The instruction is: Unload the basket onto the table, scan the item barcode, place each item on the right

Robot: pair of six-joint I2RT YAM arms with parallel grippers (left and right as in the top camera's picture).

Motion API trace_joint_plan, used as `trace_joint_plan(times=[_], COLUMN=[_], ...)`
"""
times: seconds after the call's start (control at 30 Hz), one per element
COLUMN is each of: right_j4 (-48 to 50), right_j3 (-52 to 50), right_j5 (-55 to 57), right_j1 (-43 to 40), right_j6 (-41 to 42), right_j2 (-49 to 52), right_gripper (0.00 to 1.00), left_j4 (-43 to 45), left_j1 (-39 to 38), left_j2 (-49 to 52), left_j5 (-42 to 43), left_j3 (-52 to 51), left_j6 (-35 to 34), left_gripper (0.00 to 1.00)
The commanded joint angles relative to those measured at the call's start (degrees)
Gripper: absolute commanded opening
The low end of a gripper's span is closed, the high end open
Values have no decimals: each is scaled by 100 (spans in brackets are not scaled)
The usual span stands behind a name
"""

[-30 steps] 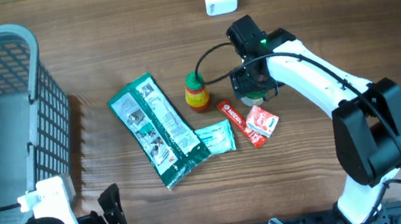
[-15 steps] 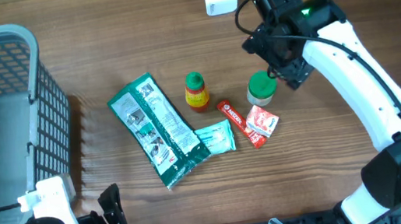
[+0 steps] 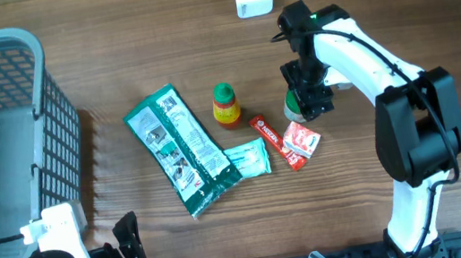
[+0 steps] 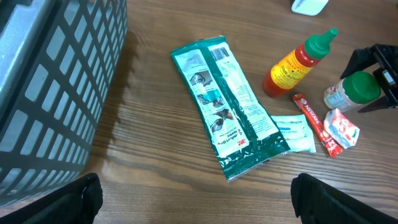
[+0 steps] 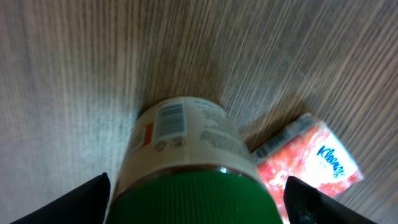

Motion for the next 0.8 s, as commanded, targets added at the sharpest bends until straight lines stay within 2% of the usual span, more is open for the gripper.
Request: trace_joint_plan(times=[0.0,0.07,0.1,0.13,0.17,0.2,0.23,0.33,0.43,0.5,0.57,0.7,0.77], right_j4=[-13,-13,13,13,13,-11,-9,149,-258,-363,-358,-894,-1021], right_j3=[0,0,37,101,203,306,341,398,708,868,898,802,461], right_j5=[450,682,726,813,778,693,734,789,765,741,743,745,710], right_j1=[-2,-2,-4,-9,-9,-7,-7,-7,-9,-9,-22,-232,-286], right_j6=[-1272,-2883,-4100,-5123,-6376,-7681,-8362,-9361,-9377,-8988,-7460,-2247,-348], right_j2=[4,4,-7,-7,-7,-13,-28,-92,-448,-925,-1593,-2015,-1954], right_gripper=[73,62,55,54,56,64,70,85,96,100,100,100,100], left_j4=[11,11,11,11,11,11,11,11,11,11,11,11,11], left_j1=[26,26,26,26,26,26,26,26,26,26,26,26,26], left_j2=[15,15,15,15,15,15,15,15,15,15,15,15,15], left_j5=[46,46,46,46,46,46,46,46,46,46,46,46,46], left_j3=[-4,-4,-4,-4,-4,-4,-4,-4,-4,-4,-4,-4,-4], left_j6=[-50,-50,-50,-50,-50,-50,-50,-50,-50,-50,-50,-50,-50], left_gripper=[100,100,100,100,100,100,100,100,100,100,100,100,100])
